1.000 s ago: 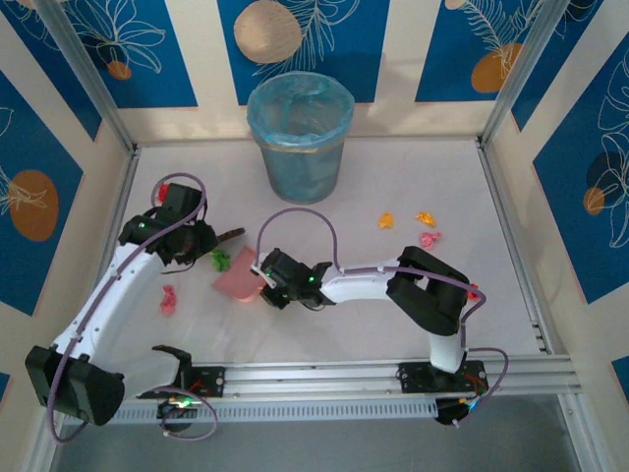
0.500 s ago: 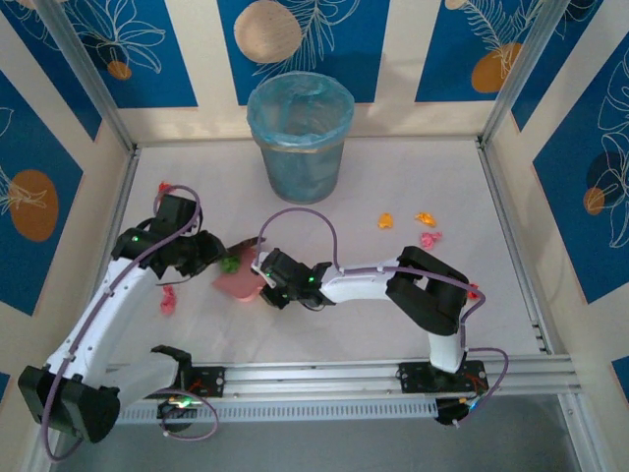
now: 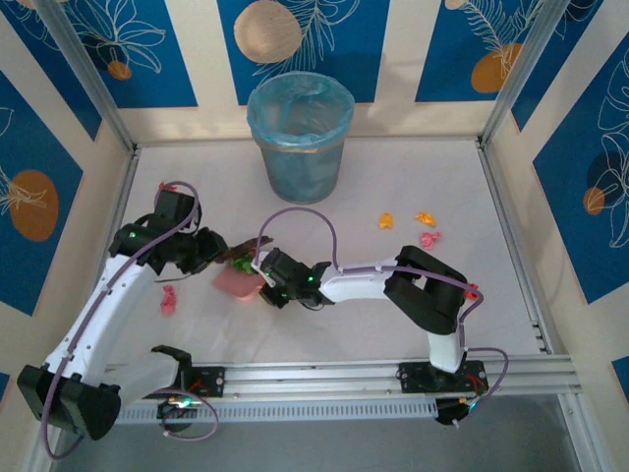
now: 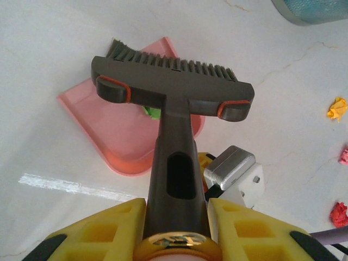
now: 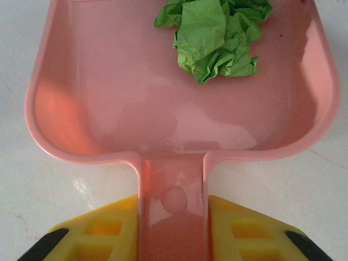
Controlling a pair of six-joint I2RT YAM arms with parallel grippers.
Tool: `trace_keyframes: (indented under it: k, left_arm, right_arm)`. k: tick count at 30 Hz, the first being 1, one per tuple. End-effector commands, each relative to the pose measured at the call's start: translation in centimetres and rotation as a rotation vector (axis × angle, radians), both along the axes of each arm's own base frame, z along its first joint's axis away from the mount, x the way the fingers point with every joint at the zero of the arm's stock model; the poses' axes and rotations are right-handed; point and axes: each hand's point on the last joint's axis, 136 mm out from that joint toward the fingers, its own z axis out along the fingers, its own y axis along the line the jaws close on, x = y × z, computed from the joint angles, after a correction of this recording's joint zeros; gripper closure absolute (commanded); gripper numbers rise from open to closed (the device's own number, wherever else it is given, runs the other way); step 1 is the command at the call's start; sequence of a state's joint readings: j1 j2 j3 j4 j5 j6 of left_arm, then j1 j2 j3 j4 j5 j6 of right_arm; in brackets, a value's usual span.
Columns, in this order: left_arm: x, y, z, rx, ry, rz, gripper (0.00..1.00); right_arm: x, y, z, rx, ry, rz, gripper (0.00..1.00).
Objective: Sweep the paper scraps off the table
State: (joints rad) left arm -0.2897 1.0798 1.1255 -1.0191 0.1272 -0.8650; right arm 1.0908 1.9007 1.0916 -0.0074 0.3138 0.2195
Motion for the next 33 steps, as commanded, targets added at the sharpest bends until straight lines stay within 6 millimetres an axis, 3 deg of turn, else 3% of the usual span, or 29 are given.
trace_keyframes:
  k: [1, 11, 16, 19, 25, 33]
  left_arm:
    - [0.2, 0.7, 1.9, 0.021, -0.039, 0.013, 1.00]
    - [1.3, 5.2, 6.9, 0.202, -0.271, 0.150, 1.00]
    - [3.6, 8.4, 9.2, 0.382, -0.407, 0.235, 1.00]
    - [5.2, 10.3, 8.8, 0.467, -0.414, 0.301, 1.00]
    - [9.0, 11.3, 8.0, 0.502, -0.403, 0.339, 1.00]
    - [10.6, 12.1, 5.6, 0.533, -0.352, 0.335, 1.00]
  right_arm:
    - [-0.6, -1.9, -2.9, -0.089, 0.068, -0.027, 1.00]
    - [-0.3, -2.0, -2.9, -0.088, 0.068, -0.034, 1.00]
    - [-0.4, -2.1, -3.0, -0.091, 0.074, -0.032, 1.00]
    - [-0.3, -2.1, -3.1, -0.090, 0.080, -0.033, 1.00]
    - [-0.6, -2.0, -3.1, -0.093, 0.106, -0.032, 1.00]
    - [-0.3, -2.4, -2.9, -0.096, 0.102, -0.042, 1.00]
